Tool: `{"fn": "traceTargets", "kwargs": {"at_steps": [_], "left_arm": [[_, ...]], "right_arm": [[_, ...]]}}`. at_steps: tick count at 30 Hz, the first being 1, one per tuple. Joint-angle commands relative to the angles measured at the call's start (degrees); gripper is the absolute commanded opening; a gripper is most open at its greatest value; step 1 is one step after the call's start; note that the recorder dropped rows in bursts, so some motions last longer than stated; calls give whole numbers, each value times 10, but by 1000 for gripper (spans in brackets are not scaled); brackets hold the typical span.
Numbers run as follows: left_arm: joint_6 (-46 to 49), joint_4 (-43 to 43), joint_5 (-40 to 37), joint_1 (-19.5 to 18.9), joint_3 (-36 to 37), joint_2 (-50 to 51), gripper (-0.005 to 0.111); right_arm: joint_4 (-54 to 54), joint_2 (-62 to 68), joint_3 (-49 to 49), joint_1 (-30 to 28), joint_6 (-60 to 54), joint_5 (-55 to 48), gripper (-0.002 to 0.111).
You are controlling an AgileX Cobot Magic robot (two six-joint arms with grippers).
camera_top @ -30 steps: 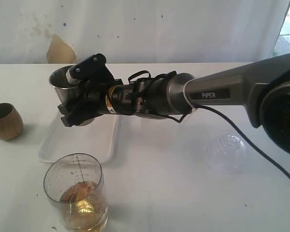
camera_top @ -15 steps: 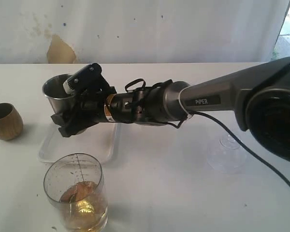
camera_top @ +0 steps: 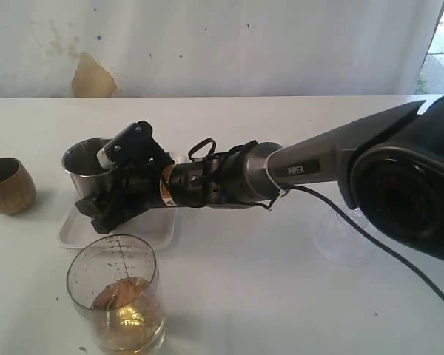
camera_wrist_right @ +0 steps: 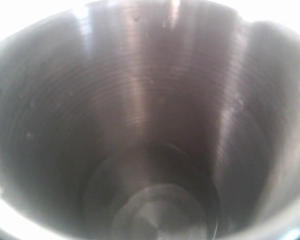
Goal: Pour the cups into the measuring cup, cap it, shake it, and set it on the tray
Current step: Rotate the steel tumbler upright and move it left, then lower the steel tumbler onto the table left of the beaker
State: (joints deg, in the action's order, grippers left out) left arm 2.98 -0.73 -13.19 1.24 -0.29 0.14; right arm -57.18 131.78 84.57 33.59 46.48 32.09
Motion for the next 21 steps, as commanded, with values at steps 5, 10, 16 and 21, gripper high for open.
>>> {"fn": "traceTargets", "kwargs": {"at_steps": [5, 10, 16, 21], "left_arm": [[-1, 3, -1, 1, 3, -1, 1], [-1, 3, -1, 1, 3, -1, 1], [-1, 3, -1, 1, 3, -1, 1], [-1, 3, -1, 1, 3, -1, 1]], "right_arm": [[6, -4, 0, -4, -3, 14, 0], [6, -4, 0, -4, -3, 14, 0], [6, -19, 1, -4, -12, 58, 0], [0, -50, 1, 2, -1, 79, 0]]}}
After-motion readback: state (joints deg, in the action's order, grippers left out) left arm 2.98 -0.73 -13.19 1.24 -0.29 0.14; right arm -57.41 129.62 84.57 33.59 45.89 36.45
